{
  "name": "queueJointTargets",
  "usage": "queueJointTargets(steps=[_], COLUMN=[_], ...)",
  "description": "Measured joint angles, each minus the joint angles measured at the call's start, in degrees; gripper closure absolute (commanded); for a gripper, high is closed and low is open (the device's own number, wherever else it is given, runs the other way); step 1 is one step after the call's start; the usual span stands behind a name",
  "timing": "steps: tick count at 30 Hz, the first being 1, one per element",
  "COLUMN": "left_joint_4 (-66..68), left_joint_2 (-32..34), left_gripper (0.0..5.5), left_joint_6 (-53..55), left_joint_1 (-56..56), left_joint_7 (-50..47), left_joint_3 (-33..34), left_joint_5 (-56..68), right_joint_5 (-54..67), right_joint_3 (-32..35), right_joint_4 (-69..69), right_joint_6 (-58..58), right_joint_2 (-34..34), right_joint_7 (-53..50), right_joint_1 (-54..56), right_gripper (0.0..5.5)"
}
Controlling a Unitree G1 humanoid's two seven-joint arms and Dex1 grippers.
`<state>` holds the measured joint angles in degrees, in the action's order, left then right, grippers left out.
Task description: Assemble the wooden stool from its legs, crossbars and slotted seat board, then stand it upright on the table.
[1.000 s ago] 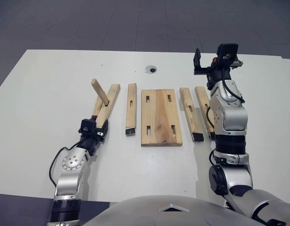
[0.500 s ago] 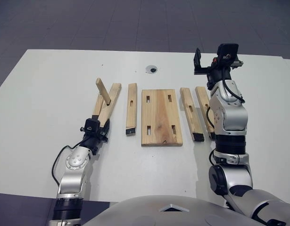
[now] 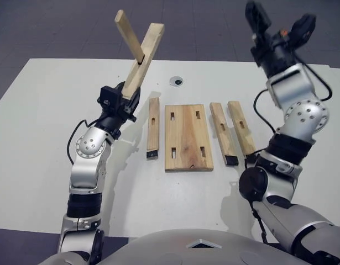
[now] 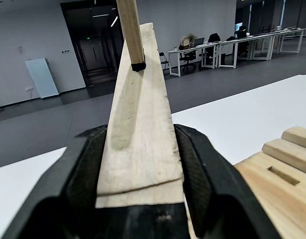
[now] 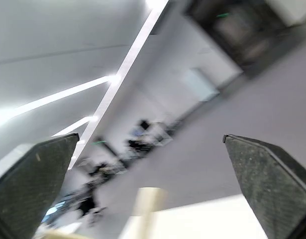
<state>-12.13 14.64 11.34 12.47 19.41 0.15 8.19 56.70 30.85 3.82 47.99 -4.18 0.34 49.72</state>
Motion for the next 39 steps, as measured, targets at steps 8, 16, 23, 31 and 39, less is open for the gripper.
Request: queueJointTargets(steps=[8,16,23,31,39], left_joint_4=[0.03,-0.80,-1.39,-2.20,-2.32], left_joint_2=[-2.44,-3.70,-3.91,-3.76,-3.70], left_gripper=[3.41,3.41,3.41,3.41,3.41], left_joint_6=[-1.40,-1.47,-1.49,-1.53,-1.53], left_joint_1=[4.58,4.82,4.66,3.74,3.14], left_joint_7=[1.28,1.51,1.69,1.91,2.28], left_joint_3=[-4.14,-6.65,-7.49,-7.53,-8.24], left_joint_5=[0.02,-0.03,-0.05,-0.10,-0.13], right_joint_5=[-2.69,-4.90,-6.02,-6.91,-7.08], right_joint_3=[-9.04,-8.97,-8.98,-8.50,-8.48], right_joint_4=[-11.90,-22.69,-26.84,-29.85,-30.90], right_joint_6=[-2.00,-5.33,-6.31,-7.03,-6.76], right_joint_2=[1.08,-1.15,-1.24,-2.02,-2.24], right_joint_7=[7.74,13.42,15.94,16.64,16.93], right_joint_1=[2.28,3.17,4.19,5.53,6.34], right_gripper=[0.10,0.10,0.86,1.93,3.09])
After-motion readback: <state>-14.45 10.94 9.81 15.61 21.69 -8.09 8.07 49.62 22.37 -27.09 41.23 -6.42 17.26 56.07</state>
